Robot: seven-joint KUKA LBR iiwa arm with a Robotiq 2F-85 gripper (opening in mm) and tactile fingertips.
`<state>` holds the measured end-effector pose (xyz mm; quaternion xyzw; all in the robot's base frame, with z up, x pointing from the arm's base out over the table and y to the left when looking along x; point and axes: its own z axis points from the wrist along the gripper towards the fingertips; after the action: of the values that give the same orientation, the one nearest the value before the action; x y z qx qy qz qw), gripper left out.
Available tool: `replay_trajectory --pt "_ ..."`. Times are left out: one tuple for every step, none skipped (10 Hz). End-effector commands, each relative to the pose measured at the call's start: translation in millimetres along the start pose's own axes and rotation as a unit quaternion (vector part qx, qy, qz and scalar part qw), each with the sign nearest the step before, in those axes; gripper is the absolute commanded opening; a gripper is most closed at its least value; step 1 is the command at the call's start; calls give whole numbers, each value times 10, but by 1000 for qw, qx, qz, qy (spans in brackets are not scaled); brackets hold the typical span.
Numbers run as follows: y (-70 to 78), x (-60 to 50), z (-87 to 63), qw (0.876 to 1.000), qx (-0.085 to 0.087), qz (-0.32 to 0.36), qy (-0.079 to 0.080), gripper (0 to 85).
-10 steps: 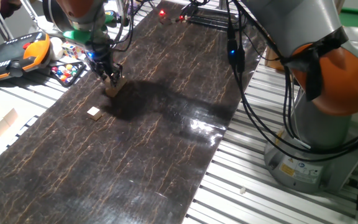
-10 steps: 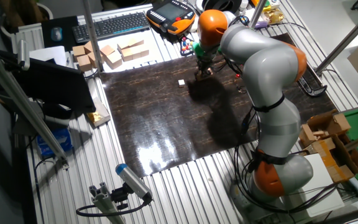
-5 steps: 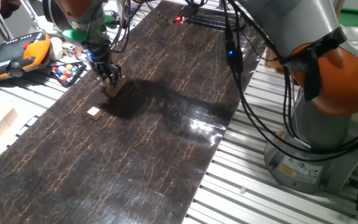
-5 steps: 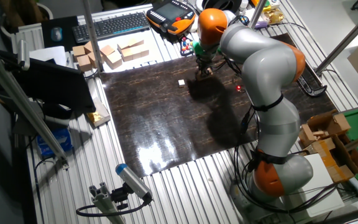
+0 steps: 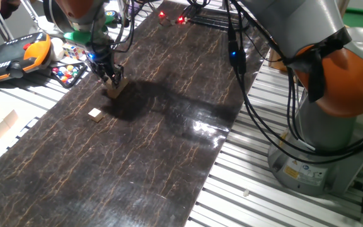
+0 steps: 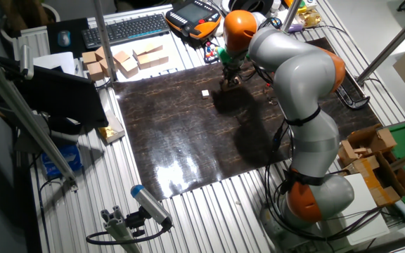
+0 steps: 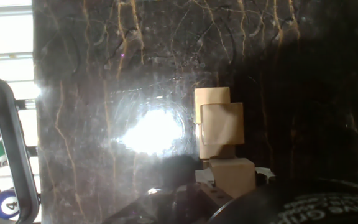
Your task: Stack the blocks into a pyramid shape
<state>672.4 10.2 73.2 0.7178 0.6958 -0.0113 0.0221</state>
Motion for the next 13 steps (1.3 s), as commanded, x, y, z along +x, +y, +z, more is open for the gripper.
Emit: replay_trajectory --pt "1 -9 -4 1000 -2 0 0 7" --pt "6 -13 0 1000 -5 -1 -1 7" --pt "12 -19 5 1000 -5 -5 -2 7" --pt "15 -27 4 1000 -5 -11 -2 7" --pt "20 -33 8 1000 -5 -16 -1 7" --pt "27 -44 13 1000 -5 -18 -3 7" --pt "33 -58 18 1000 -6 -19 -4 7" --pt "34 -65 23 1000 -6 -19 -4 7" --pt "32 -75 28 1000 -6 -20 -3 7" --pt "34 -77 33 1000 -6 -21 -2 7" --pt "38 -76 43 1000 -6 -21 -1 7" --pt "39 -76 49 1000 -7 -21 0 7" --pt "39 -77 49 1000 -7 -22 0 7"
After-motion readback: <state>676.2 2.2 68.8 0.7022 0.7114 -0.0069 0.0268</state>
